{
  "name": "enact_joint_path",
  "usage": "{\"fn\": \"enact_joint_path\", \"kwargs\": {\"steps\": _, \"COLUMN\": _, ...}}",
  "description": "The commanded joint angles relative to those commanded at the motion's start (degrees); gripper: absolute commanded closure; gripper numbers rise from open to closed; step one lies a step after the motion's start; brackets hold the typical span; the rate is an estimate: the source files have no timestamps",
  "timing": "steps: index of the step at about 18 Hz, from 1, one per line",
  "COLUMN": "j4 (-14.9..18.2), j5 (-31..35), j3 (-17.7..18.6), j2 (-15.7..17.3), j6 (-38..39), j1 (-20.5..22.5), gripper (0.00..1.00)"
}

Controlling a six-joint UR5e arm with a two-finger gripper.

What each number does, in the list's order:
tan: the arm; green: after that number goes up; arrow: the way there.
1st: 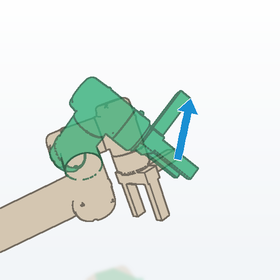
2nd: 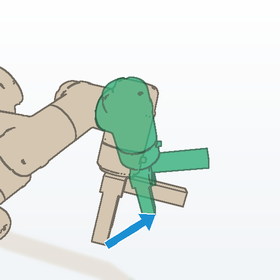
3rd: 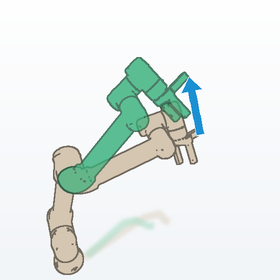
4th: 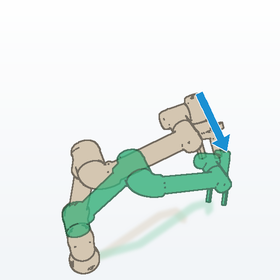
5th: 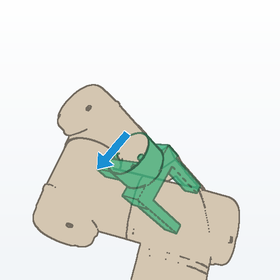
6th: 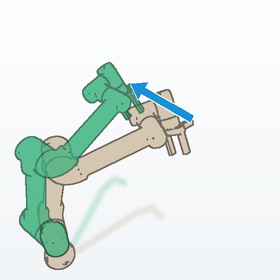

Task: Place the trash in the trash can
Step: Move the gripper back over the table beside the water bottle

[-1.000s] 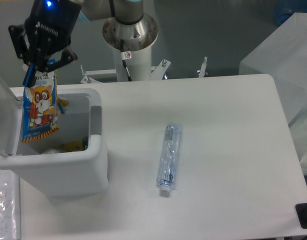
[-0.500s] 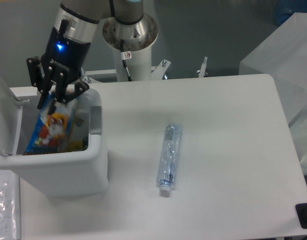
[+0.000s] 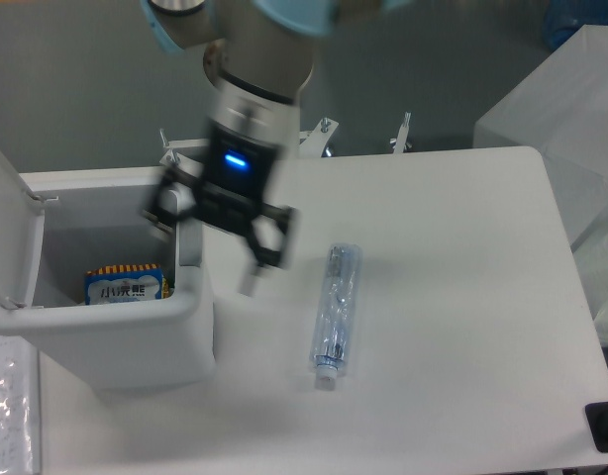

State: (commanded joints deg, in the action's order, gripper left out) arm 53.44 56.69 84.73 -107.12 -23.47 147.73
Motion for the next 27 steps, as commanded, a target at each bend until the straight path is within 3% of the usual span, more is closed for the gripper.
{"fn": "enact_joint_path", "kwargs": {"steps": 4, "j4": -0.6, "j5": 0.7, "j3": -5.1, "j2": -7.9, "j6": -0.1, "j1": 3.4, "gripper": 0.0}}
{"fn": "enact_joint_path", "kwargs": {"steps": 11, "j4": 0.1, "j5": 9.8, "j3": -5.9, "j2": -15.0, "j6": -1.2, "j1": 2.2, "gripper": 0.0}}
{"fn": "enact_joint_path", "kwargs": {"steps": 13, "j4": 2.3, "j5": 13.2, "j3": -6.0, "j2": -16.5, "j6": -5.2, "j1": 1.0, "gripper": 0.0}}
{"fn": "enact_joint_path", "kwargs": {"steps": 16, "j4": 8.9, "j5": 19.5, "j3": -7.3, "j2": -18.8, "j6": -8.9, "j1": -0.7, "gripper": 0.0}}
{"fn": "enact_joint_path", "kwargs": {"steps": 20, "j4": 14.6, "j5": 22.6, "j3": -10.6, "j2": -21.5, "j6": -11.1, "j1": -1.6, "gripper": 0.0}}
{"fn": "enact_joint_path", "kwargs": {"steps": 27, "j4": 15.7, "j5": 22.9, "j3": -12.0, "j2": -22.3, "j6": -11.2, "j1": -1.6, "gripper": 0.0}}
